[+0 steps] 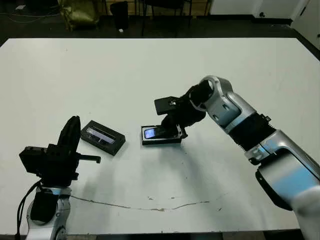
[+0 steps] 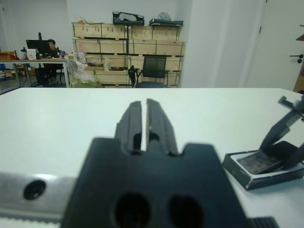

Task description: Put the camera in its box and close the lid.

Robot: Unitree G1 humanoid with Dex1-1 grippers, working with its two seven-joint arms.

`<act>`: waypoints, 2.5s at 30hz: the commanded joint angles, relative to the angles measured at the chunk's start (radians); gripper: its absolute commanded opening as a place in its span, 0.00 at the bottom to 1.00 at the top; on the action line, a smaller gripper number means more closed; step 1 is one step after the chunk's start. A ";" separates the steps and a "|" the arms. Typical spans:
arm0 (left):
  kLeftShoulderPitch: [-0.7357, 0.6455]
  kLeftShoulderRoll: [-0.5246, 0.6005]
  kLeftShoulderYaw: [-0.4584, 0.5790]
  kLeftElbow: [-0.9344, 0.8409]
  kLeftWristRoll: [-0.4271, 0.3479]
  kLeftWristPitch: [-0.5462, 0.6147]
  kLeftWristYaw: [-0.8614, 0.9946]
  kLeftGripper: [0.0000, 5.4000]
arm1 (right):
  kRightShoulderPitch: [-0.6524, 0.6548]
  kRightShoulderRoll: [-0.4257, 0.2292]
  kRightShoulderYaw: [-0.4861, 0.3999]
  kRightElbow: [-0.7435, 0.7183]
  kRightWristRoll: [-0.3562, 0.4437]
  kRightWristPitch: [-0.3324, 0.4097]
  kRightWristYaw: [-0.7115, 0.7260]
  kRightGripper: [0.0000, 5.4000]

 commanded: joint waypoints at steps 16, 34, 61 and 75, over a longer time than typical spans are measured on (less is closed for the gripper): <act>0.012 0.006 -0.002 0.013 0.001 0.014 0.001 0.00 | 0.002 0.021 -0.038 0.076 0.012 0.014 0.067 1.00; 0.011 0.012 0.002 0.011 0.004 0.012 0.001 0.00 | 0.055 -0.056 -0.379 -0.197 0.280 0.243 -0.044 1.00; -0.103 0.256 0.142 -0.032 -0.041 0.115 -0.127 0.00 | 0.927 0.132 -0.788 -0.702 0.495 0.056 -1.046 0.13; -0.461 0.858 0.008 0.134 0.006 0.254 -0.732 0.00 | 0.975 0.100 -0.779 -0.732 0.515 0.076 -1.098 0.00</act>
